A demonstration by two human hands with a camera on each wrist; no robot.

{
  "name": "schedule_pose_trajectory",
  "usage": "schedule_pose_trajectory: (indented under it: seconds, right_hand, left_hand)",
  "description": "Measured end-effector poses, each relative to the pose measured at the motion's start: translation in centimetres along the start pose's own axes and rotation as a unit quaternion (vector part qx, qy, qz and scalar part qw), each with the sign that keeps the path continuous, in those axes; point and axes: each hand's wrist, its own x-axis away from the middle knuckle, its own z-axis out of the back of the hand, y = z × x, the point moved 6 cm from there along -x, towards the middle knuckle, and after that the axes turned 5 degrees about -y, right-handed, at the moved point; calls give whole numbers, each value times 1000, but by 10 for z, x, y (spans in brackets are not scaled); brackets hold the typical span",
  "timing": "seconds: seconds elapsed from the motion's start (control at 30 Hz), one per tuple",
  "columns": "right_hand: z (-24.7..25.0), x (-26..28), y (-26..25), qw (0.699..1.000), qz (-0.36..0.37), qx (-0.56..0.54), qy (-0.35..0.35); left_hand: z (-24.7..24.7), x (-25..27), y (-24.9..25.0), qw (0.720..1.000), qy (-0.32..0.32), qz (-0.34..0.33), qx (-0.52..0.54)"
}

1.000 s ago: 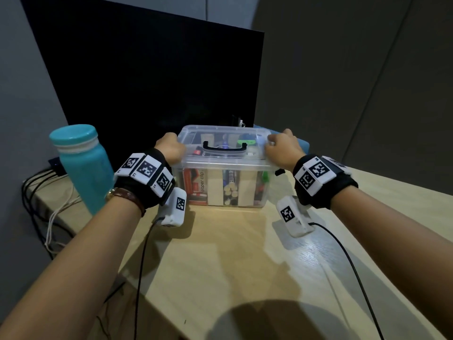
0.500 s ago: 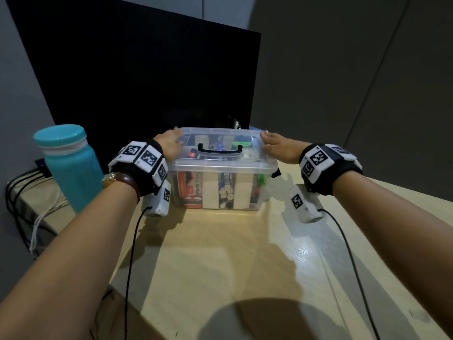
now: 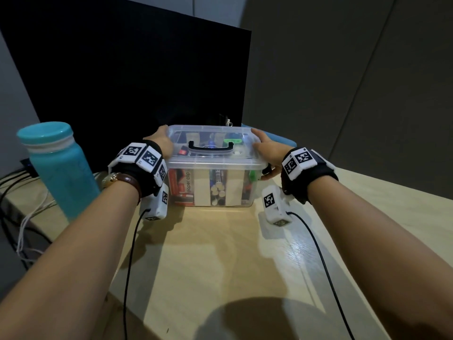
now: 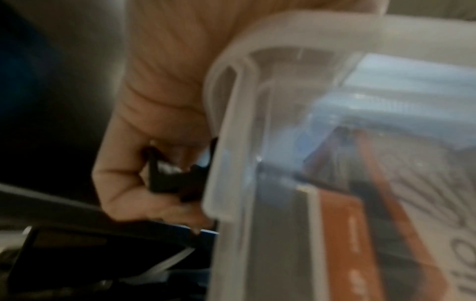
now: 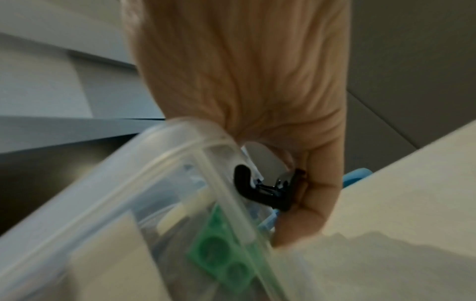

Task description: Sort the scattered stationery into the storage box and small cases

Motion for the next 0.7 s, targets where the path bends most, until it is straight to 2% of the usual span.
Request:
schedule_pose_trajectory:
  seconds: [0.13,0.27,0.6,0.7]
  right_hand:
    - [8,2,-4,996,-30,47,76]
    - [15,2,-12,971,-63,169,160]
    - [10,2,-30,920,-42,354,163]
    - [10,2,-30,915,-38,364,168]
  left_hand:
    - [7,15,12,988,84,57,-120]
    - [6,21,20,977,96,34,-188]
    - [11,30,27,973,138,3,-187]
    - [12,29,30,966,146,-7,-212]
